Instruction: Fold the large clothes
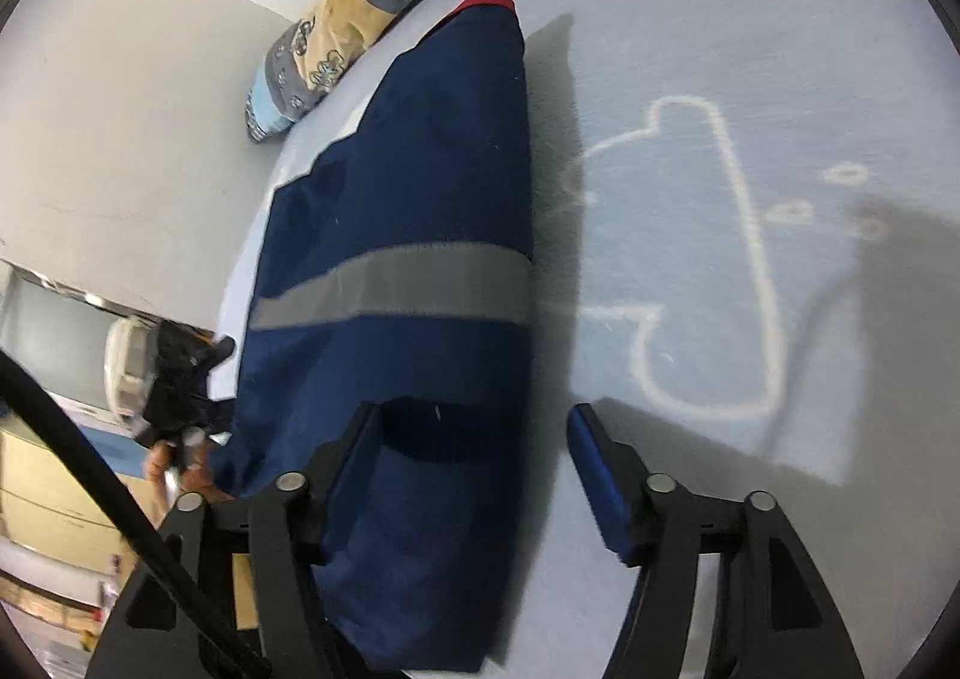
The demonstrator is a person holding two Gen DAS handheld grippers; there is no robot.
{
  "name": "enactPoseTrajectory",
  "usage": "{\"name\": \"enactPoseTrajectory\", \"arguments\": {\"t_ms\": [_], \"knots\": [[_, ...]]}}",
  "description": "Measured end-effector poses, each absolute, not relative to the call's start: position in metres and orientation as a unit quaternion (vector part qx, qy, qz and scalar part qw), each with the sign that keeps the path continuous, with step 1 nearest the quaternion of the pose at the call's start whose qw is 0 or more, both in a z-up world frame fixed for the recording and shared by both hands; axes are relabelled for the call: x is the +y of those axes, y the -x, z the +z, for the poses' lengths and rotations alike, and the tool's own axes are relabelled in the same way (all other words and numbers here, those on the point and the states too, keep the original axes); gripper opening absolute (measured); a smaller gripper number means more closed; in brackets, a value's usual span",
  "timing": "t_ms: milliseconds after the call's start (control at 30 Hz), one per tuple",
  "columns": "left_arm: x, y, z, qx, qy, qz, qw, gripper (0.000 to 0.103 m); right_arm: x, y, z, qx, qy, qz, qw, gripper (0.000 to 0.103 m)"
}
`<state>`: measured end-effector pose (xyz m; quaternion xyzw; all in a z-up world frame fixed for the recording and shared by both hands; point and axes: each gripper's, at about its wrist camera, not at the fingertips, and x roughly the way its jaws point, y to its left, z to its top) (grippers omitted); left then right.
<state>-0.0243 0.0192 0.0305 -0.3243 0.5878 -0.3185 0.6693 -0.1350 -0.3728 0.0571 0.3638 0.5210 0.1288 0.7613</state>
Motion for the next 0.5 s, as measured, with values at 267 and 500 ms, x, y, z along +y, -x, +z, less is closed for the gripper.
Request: {"name": "enactPoseTrajectory", "arguments": {"t_ms": [267,500], "knots": [[-0.010,0.010,0.026,0.590,0.320,-0.360,0.648,0.091,-0.368,0.108,0.040,0.506,-0.403,0.157,0.746,0.076],[-0.061,0.017,0.045,0.601,0.195,-0.333,0.700,0.042,-0.336,0.103,0.062,0.513,-0.280,0.146,0.798,0.047]]}}
